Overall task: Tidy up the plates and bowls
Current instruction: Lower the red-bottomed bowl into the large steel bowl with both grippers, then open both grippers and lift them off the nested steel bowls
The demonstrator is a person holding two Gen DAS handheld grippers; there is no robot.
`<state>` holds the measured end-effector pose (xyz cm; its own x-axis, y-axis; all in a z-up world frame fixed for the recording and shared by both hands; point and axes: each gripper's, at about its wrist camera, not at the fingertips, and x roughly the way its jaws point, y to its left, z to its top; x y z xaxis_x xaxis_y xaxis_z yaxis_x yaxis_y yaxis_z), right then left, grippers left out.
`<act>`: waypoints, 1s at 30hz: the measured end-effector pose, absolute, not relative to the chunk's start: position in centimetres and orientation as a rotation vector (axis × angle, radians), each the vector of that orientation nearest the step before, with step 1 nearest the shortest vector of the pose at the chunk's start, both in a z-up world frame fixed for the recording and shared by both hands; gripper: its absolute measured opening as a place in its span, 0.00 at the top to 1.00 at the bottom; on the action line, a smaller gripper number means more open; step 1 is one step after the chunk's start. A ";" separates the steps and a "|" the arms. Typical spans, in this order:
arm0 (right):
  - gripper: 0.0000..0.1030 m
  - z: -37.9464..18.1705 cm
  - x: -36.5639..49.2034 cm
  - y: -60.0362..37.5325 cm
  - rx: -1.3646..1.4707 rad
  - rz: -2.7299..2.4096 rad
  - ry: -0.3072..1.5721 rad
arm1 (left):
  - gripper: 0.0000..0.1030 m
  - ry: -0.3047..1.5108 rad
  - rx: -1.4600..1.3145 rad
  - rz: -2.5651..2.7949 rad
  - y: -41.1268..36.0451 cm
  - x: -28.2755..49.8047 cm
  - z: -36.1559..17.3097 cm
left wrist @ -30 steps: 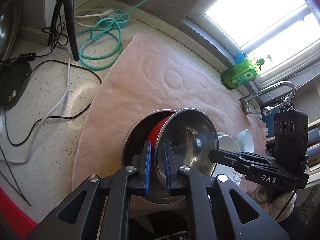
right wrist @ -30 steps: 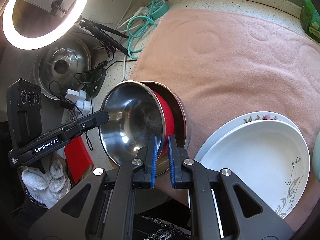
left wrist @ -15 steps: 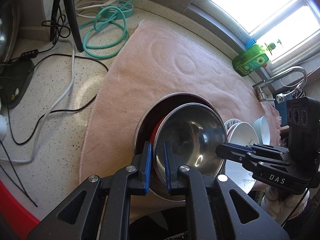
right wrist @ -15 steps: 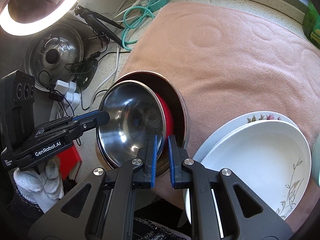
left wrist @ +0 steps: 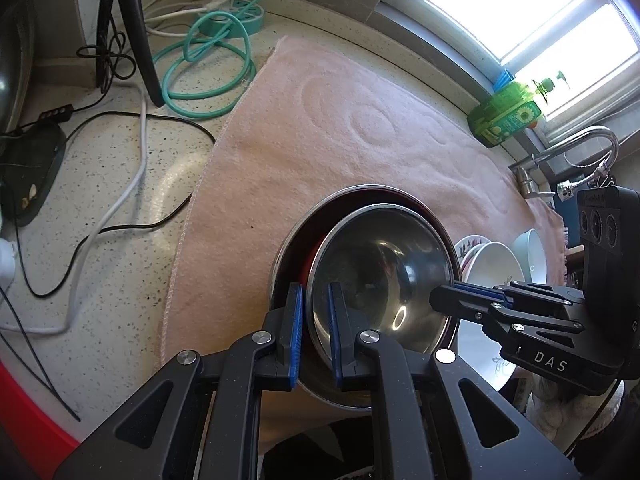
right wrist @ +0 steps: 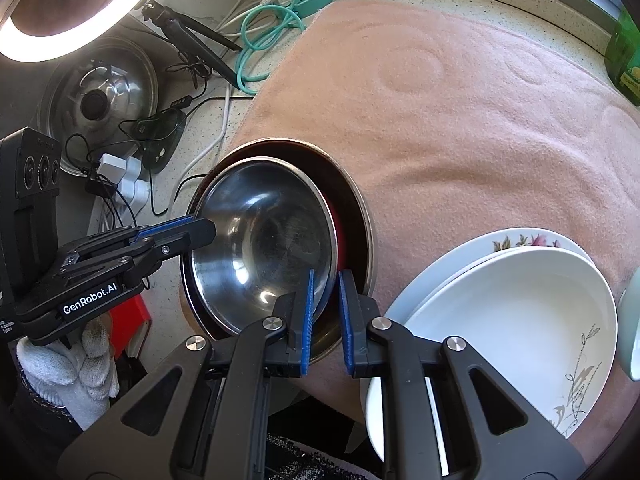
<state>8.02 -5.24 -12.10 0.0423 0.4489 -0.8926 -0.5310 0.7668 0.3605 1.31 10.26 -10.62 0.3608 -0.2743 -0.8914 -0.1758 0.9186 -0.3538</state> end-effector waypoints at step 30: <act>0.56 -10.8 7.9 -5.2 -0.037 0.773 1.334 | 0.90 1.207 -0.416 -0.080 10.2 1.5 -9.8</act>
<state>7.88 -5.16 -10.84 0.0288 0.4808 -0.8763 -0.5213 0.7553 0.3973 1.55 10.17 -9.79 0.3627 -0.2786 -0.8893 -0.1584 0.9219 -0.3535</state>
